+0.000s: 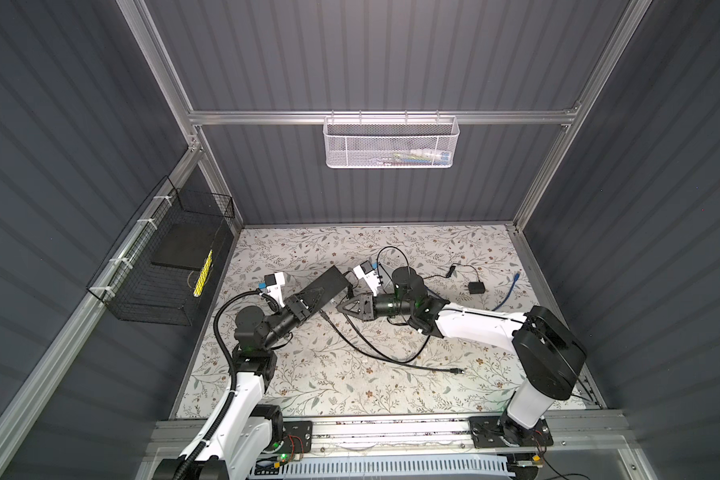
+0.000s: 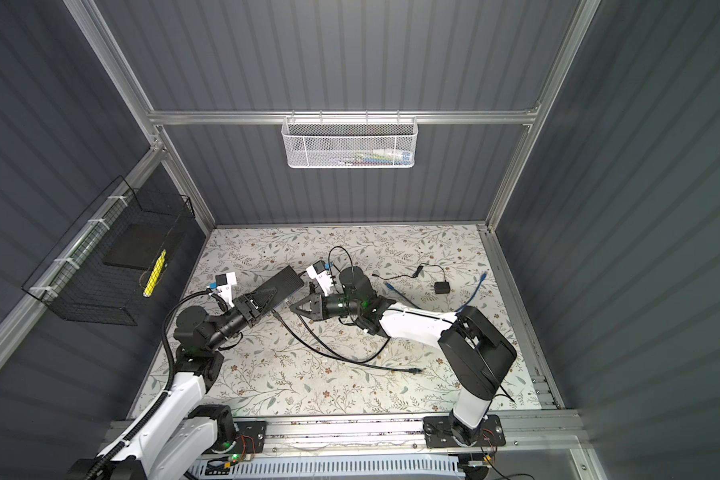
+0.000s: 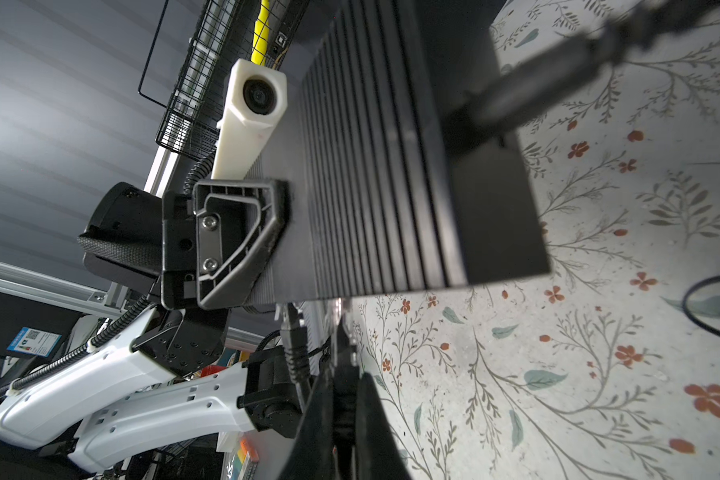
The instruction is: Insert the plug into the switch port
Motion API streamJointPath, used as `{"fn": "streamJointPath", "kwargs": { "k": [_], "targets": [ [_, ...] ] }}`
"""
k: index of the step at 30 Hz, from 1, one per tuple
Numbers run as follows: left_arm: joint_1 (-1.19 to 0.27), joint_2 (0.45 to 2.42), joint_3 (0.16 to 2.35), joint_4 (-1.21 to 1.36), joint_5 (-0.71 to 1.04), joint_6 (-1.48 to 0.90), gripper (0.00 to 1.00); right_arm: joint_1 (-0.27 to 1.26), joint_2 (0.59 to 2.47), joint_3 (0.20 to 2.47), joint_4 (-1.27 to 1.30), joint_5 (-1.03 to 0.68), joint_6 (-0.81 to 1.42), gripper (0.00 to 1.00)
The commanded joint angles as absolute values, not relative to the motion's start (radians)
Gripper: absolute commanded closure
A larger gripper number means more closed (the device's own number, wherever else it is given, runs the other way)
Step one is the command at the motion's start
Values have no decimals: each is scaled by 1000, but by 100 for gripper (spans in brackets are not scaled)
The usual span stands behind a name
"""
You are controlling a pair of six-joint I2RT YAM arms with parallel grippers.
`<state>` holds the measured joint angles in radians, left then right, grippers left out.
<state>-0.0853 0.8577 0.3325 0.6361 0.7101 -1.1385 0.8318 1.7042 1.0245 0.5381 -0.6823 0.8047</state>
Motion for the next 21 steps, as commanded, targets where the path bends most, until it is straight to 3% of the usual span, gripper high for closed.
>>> {"fn": "streamJointPath", "kwargs": {
  "k": [1,21],
  "targets": [
    [-92,863,344,698,810,-1147,100,819,1656,1033,616,-681,821,100],
    [-92,905,322,831,847,-1219,100,789,1661,1035,630,-689,819,100]
  ]
}}
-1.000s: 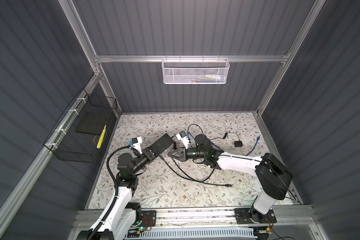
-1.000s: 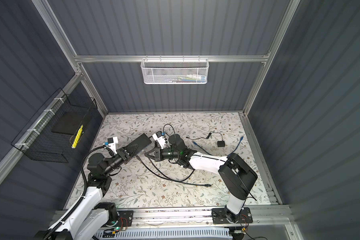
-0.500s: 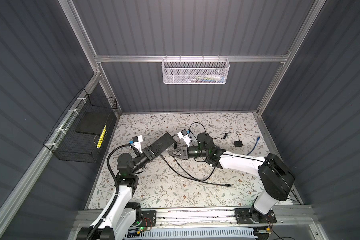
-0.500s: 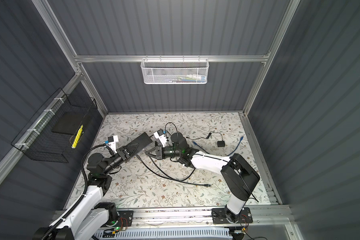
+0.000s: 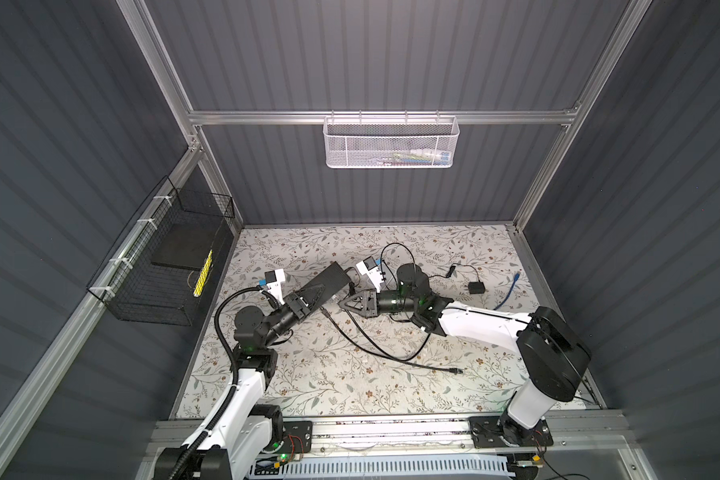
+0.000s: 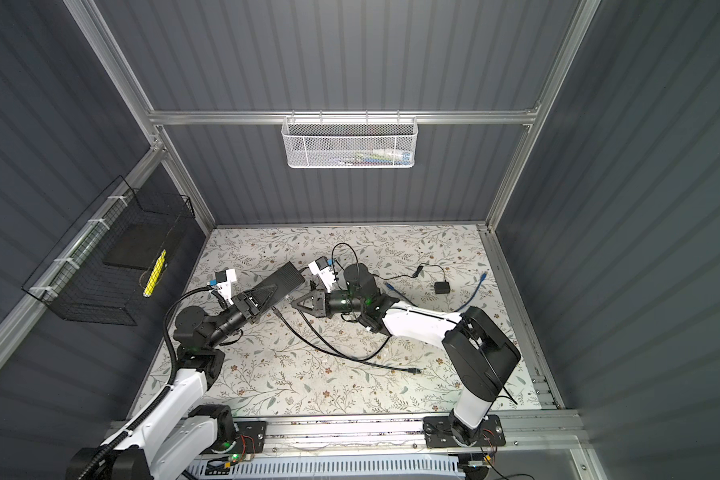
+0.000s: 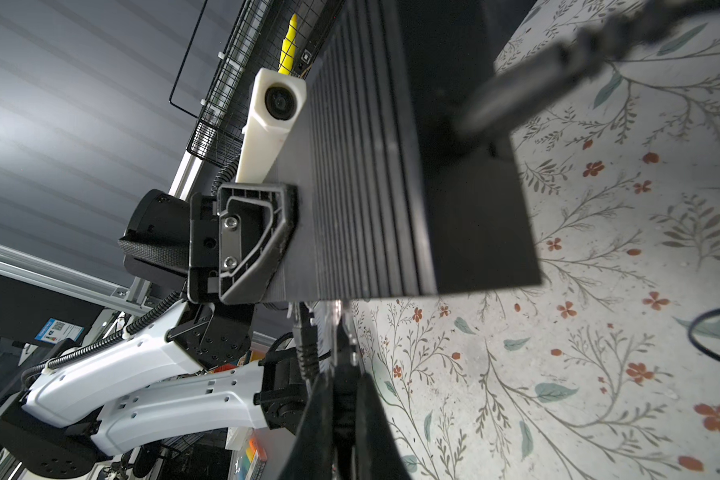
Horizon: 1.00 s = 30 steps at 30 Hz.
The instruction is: Insert the plug into the switch port
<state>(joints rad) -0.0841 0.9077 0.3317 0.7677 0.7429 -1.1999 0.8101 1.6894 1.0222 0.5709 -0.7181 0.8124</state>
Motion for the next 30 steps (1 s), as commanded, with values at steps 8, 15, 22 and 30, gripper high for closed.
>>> {"fn": "streamJointPath", "kwargs": {
  "k": [8,15,22,30],
  "targets": [
    [-92,900,326,824,857,-1216,100,778,1662,1020,646,-692,825,100],
    [-92,894,321,829,849,-1219,100,761,1653,994,653,-692,825,100],
    [-92,879,320,796,836,-1201,100,753,1651,985,662,-690,829,100],
    [-92,875,325,792,763,-1216,100,763,1653,977,653,-686,821,100]
  ]
}}
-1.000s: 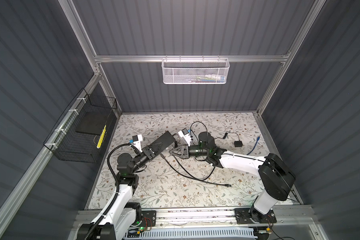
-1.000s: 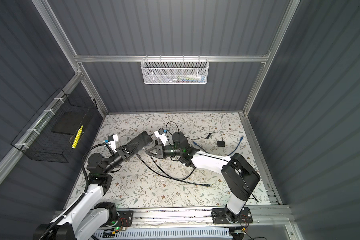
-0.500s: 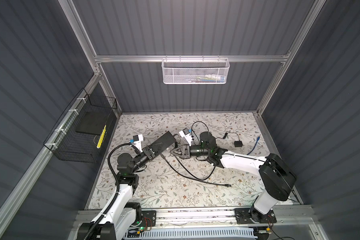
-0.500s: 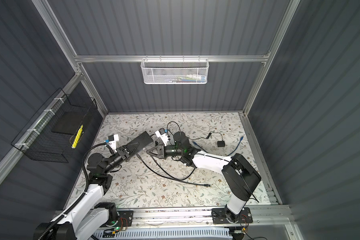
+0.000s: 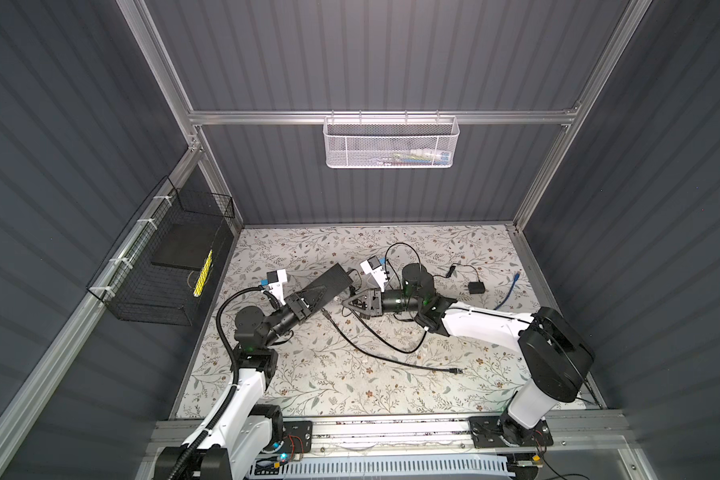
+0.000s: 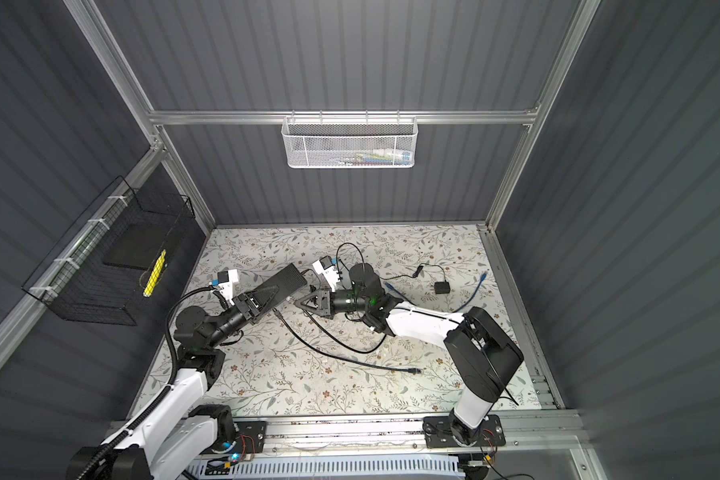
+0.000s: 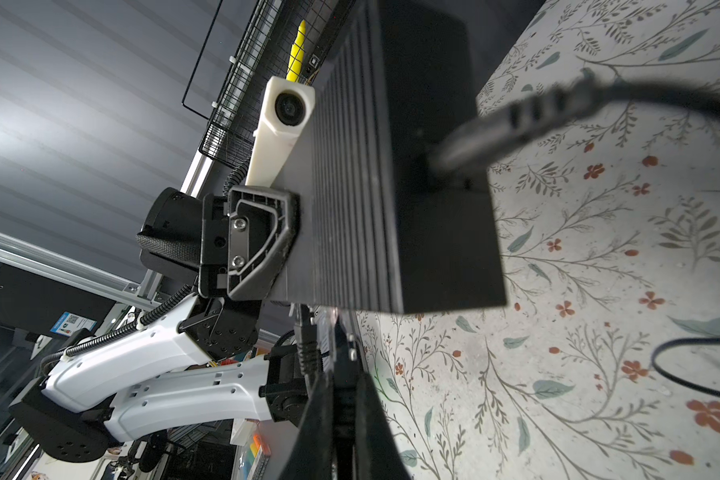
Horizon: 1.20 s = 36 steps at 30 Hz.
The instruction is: Insert the plug into the switch port
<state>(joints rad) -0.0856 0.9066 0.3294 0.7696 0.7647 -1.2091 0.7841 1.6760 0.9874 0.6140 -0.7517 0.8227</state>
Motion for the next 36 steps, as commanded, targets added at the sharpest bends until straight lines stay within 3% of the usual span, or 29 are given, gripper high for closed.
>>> {"fn": "streamJointPath", "kwargs": {
  "k": [1,9,36],
  "targets": [
    [-92,872,327,789,750,-1216,100,765,1654,973,656,-682,823,100],
    [-93,869,344,778,736,-1229,100,785,1673,949,779,-668,866,100],
    [-92,914,313,876,665,-1263,100,812,1695,957,774,-683,881,100]
  ]
}}
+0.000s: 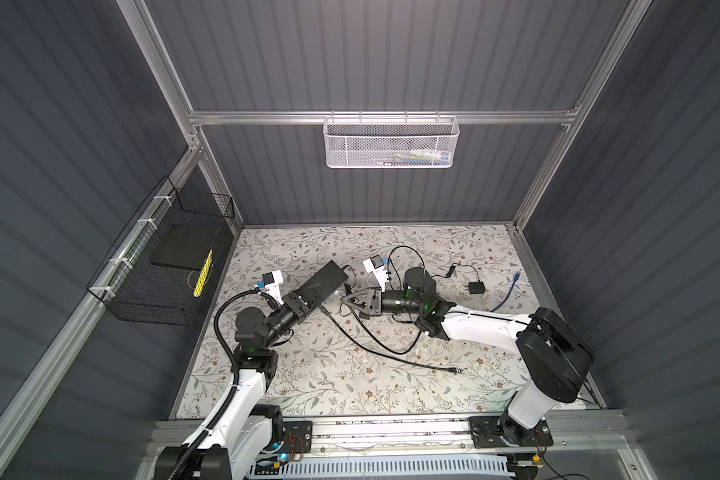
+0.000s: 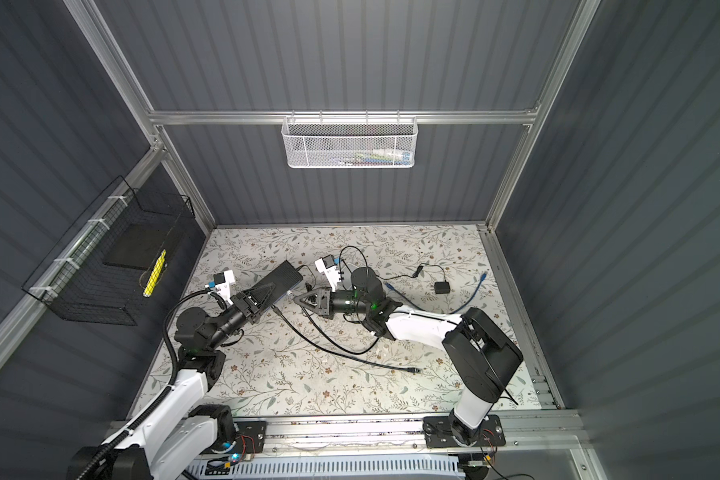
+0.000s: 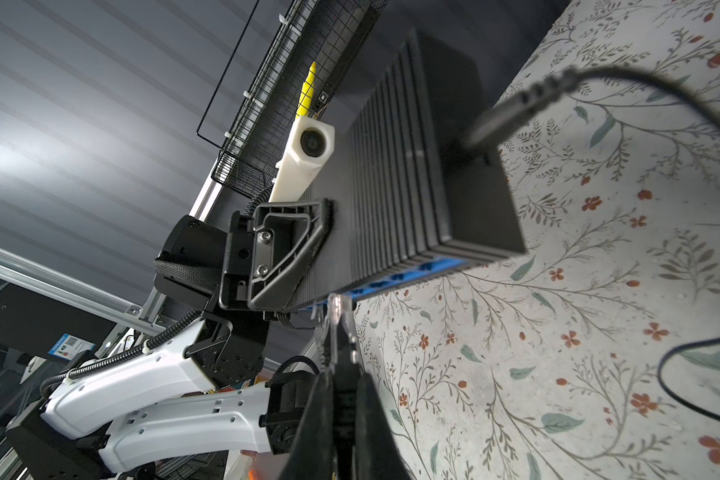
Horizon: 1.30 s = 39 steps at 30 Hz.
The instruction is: Insert the plug into the switch port
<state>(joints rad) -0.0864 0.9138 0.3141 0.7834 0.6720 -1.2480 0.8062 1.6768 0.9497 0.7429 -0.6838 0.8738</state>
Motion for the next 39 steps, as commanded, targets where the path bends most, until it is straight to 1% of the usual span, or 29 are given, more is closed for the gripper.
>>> {"fn": "streamJointPath", "kwargs": {
  "k": [1,39],
  "targets": [
    [-93,914,313,876,666,-1264,100,813,1698,962,772,-681,879,100],
    [-92,879,301,867,687,-1265,100,819,1744,1029,753,-686,908,100]
  ]
}}
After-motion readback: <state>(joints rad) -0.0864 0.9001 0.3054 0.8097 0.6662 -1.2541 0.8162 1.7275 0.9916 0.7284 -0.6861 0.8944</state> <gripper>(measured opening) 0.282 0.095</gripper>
